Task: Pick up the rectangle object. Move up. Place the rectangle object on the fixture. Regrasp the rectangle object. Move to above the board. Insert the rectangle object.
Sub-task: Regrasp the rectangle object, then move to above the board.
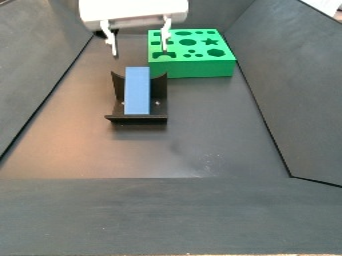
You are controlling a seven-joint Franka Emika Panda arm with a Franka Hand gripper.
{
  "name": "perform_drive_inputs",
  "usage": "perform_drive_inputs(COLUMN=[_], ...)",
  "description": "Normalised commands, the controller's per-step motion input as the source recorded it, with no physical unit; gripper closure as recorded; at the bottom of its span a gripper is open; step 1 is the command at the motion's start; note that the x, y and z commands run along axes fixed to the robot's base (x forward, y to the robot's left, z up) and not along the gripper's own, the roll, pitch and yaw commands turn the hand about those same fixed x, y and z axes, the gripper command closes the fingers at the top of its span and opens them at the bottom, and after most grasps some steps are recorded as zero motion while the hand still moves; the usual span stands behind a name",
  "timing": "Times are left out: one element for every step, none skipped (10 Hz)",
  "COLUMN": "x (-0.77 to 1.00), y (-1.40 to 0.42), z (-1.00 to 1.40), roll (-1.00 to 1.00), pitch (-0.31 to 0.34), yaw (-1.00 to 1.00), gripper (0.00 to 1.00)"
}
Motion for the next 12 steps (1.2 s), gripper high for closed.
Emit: perform_drive_inputs(x=[0.1, 0.11, 0.11, 0.09, 0.08, 0.07, 0.06, 0.0, 0.09, 0.09, 0.08, 0.07], y=[0.04, 0.04, 0.03, 0.02, 0.01, 0.01, 0.0, 0.0, 0.08, 0.08, 0.07, 0.06], z=[-1.0, -1.0, -0.85, -0.7, -0.55, -0.4, -0.21, 0.0, 1.0, 1.0, 1.0, 1.0], roll=[0.08, 0.08, 0.08, 0.07, 0.07, 0.07, 0.06, 0.0, -0.09, -0.09, -0.1, -0.09], pitch=[-0.086, -0.069, -0.059, -0.048, -0.04, -0.028, -0.008, 0.0, 0.241, 0.241, 0.245, 0.234], yaw=[0.02, 0.0, -0.02, -0.02, -0.02, -0.02, -0.01, 0.0, -0.09, -0.09, -0.02, 0.07], gripper=[0.0, 0.0, 0.0, 0.0, 0.0, 0.0, 0.0, 1.0, 1.0, 1.0, 1.0, 1.0])
